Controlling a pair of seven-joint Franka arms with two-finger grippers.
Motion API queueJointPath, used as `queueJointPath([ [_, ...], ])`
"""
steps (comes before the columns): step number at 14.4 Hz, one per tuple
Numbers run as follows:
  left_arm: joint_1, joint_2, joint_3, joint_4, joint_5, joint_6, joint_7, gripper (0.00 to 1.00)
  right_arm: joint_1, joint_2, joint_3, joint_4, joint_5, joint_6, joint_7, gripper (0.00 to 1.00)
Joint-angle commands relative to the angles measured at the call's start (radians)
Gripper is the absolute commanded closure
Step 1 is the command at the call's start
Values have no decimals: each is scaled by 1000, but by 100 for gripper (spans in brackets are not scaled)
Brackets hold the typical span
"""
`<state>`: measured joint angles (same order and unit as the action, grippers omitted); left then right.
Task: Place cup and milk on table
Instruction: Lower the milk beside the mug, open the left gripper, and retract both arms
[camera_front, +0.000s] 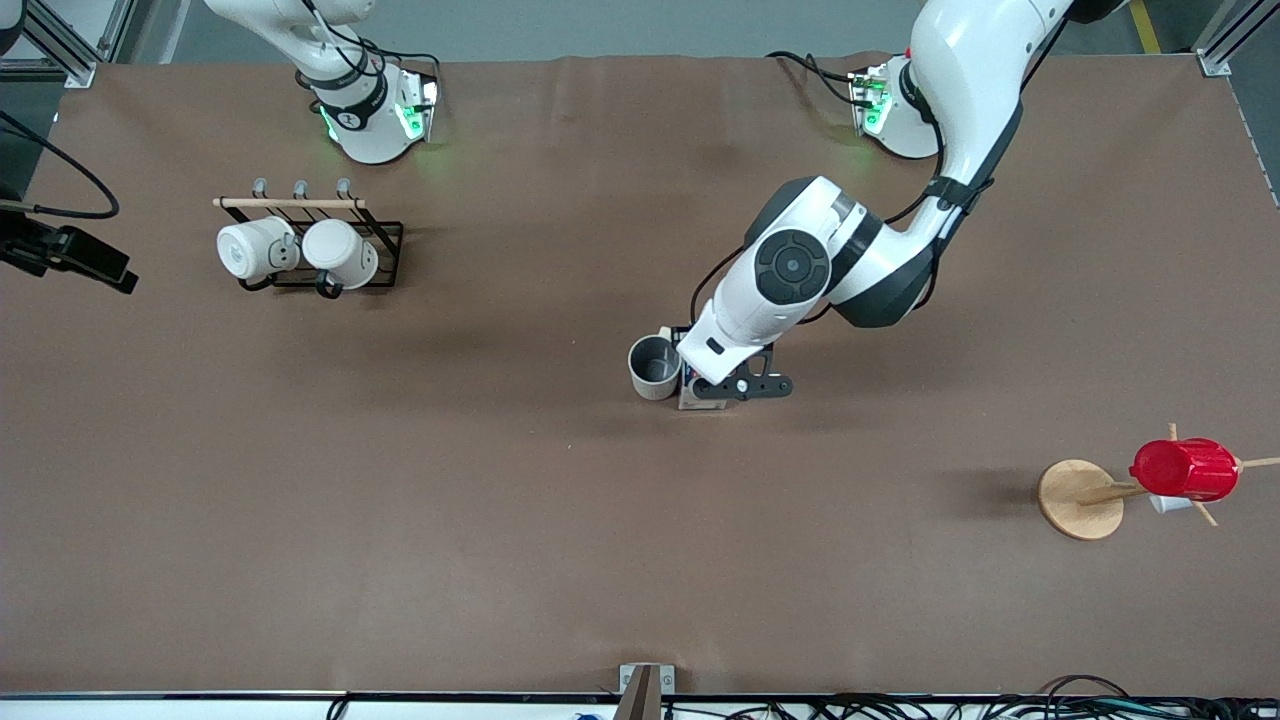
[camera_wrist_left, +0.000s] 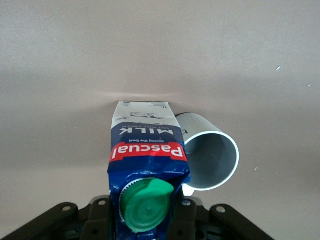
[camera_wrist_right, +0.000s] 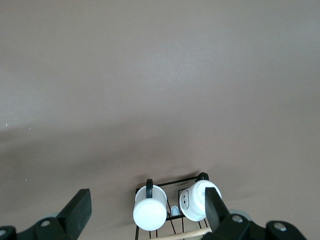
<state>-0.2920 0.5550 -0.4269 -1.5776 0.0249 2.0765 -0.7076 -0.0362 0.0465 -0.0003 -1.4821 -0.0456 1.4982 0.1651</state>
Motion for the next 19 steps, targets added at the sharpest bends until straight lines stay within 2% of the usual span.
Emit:
queueJointPath([
  [1, -10, 14, 2, 22, 23, -4, -10, 58, 2, -20, -1, -23, 16, 5, 16, 0],
  [2, -15, 16, 2, 24, 23, -4, -10, 58, 2, -20, -3, -23, 16, 5, 16, 0],
  [3, -16, 17, 2, 24, 23, -4, -10, 51, 2, -20, -3, -23, 16, 5, 16, 0],
  [4, -15, 17, 2, 24, 23, -4, -12, 37, 2, -20, -3, -23, 16, 4, 16, 0],
  [5, -16, 17, 3, 24, 23, -4, -12, 13, 2, -20, -3, -23, 16, 4, 17, 0],
  [6, -16, 14, 5, 27, 24, -4, -7, 0, 2, -20, -3, -23, 16, 4, 16, 0],
  [8, -13, -10, 8, 69, 27, -25, -4, 0, 2, -20, -3, -23, 16, 4, 16, 0],
  [12, 77, -108, 13, 165, 127, -206, 19, 0, 2, -20, -3, -23, 16, 4, 16, 0],
  [16, 198, -242, 13, 168, 250, -328, 202, 0, 2, -19, -3, -23, 18, 4, 16, 0],
  [19, 327, -332, 4, 166, 208, -410, 365, 0, 2, -19, -4, -23, 18, 4, 16, 0],
])
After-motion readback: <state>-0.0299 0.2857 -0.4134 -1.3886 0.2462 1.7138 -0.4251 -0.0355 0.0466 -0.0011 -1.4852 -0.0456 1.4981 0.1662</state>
